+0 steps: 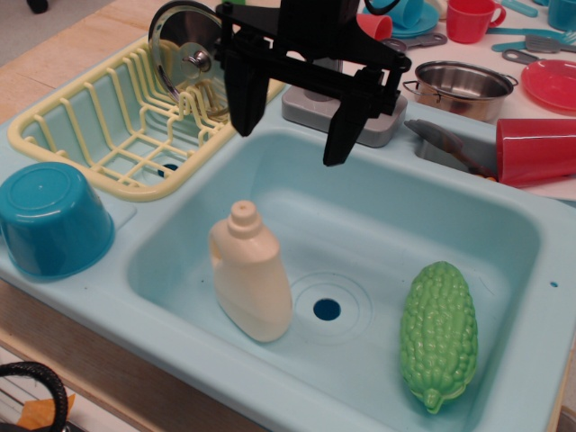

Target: Put detergent from sink into drying rack

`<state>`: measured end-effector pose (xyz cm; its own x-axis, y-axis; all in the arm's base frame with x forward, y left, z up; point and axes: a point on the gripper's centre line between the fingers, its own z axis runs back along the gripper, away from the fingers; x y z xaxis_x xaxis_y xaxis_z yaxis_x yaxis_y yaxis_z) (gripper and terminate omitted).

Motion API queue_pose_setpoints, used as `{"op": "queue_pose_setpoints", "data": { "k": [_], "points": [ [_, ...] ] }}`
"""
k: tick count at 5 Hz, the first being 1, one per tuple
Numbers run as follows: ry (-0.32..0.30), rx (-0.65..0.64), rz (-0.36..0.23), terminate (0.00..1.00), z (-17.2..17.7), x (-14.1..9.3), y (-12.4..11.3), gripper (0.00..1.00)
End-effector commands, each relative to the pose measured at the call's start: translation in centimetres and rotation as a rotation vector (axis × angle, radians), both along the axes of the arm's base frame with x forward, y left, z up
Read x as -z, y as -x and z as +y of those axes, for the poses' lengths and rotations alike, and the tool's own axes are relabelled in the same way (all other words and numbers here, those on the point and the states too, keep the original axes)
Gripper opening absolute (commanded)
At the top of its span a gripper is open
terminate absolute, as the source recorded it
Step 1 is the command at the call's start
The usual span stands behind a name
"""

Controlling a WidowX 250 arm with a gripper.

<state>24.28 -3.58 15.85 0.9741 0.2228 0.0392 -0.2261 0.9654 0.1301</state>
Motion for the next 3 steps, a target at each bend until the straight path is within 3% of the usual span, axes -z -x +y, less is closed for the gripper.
{"op": "queue_pose_setpoints", "data": {
  "k": [1, 2, 3],
  "points": [
    [-0.044, -0.305, -0.107, 0.00, -1.2, -2.1, 2.2, 1.00],
    [-0.040, -0.434, -0.180, 0.00, -0.6, -1.9, 3.8, 1.00],
    [-0.024, -0.566, -0.202, 0.00, 0.2, -1.1, 5.0, 1.00]
  ]
}}
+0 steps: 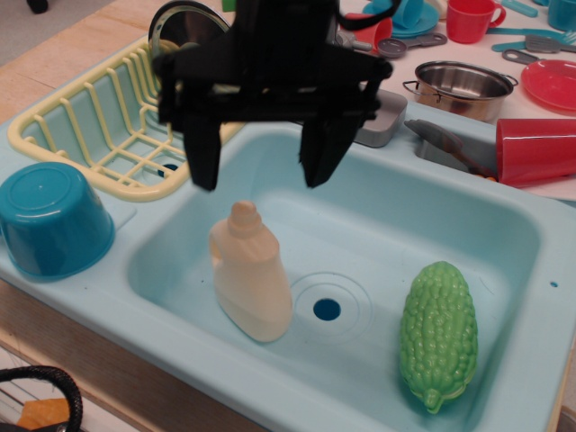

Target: Put detergent from sink into drying rack

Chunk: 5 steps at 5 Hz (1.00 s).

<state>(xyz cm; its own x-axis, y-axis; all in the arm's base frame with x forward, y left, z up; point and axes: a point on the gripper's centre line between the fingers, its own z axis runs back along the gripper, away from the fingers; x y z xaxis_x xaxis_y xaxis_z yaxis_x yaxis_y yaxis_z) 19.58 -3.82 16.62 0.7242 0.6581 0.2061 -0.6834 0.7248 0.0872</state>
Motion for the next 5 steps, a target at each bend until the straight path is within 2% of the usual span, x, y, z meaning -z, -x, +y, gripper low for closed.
{"op": "queue_pose_setpoints", "data": {
  "k": [1, 4, 5],
  "points": [
    [0.036, -0.109, -0.069, 0.00, 1.2, 1.0, 1.0, 1.00],
    [0.147, -0.131, -0.136, 0.00, 1.4, 4.7, 0.8, 1.00],
    [0.141, -0.133, -0.138, 0.00, 0.9, 5.5, 0.9, 0.00]
  ]
}}
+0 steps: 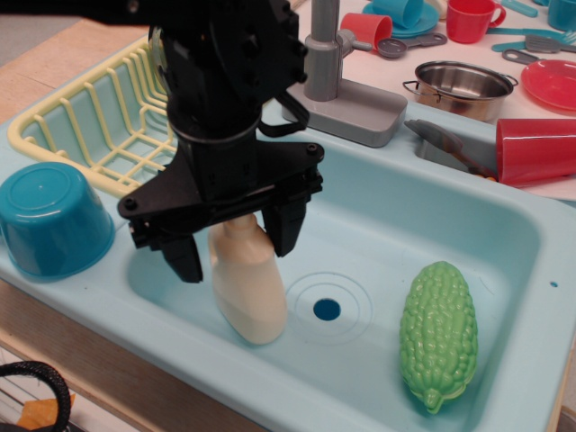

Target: Put detergent from sink into drying rack

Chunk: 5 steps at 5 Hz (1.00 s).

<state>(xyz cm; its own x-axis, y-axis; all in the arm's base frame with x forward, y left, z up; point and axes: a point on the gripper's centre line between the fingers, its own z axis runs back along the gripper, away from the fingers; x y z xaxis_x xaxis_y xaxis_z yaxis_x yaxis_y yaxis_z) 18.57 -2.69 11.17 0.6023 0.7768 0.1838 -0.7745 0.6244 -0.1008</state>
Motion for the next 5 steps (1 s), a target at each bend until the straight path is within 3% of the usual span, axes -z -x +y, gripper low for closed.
{"op": "queue_pose_setpoints", "data": {
  "k": [1, 2, 4, 5],
  "points": [
    [-0.005, 0.019, -0.016, 0.00, -0.3, 0.0, -0.3, 0.00],
    [-0.046, 0.073, -0.027, 0.00, 0.0, -1.3, -1.1, 0.00],
    [-0.250, 0.223, -0.044, 0.00, 4.5, -9.3, -4.7, 0.00],
    [-0.295, 0.246, -0.049, 0.00, 6.5, -11.2, -5.0, 0.00]
  ]
}}
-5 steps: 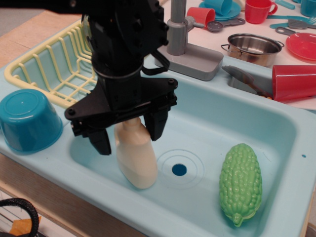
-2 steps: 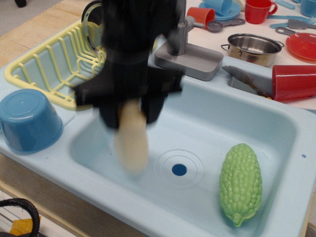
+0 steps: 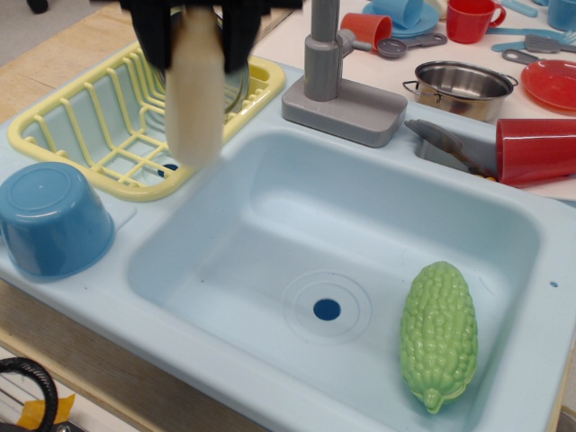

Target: Put detergent from sink into drying rack

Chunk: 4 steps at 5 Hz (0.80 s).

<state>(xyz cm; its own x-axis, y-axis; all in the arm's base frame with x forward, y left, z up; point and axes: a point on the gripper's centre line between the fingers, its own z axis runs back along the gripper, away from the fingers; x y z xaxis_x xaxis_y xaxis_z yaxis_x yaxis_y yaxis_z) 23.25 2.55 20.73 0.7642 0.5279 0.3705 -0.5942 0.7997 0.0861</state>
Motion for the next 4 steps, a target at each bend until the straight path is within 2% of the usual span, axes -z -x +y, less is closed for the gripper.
{"op": "queue_pose_setpoints", "data": {
  "k": [1, 2, 3, 4],
  "points": [
    [-0.005, 0.048, -0.060, 0.00, 4.4, -1.2, -0.9, 0.00],
    [0.076, 0.124, -0.053, 0.00, 5.4, 0.3, -1.4, 1.00],
    [0.076, 0.124, -0.053, 0.00, 5.4, 0.3, -1.4, 1.00],
    [0.076, 0.124, -0.053, 1.00, 5.4, 0.3, -1.4, 1.00]
  ]
}}
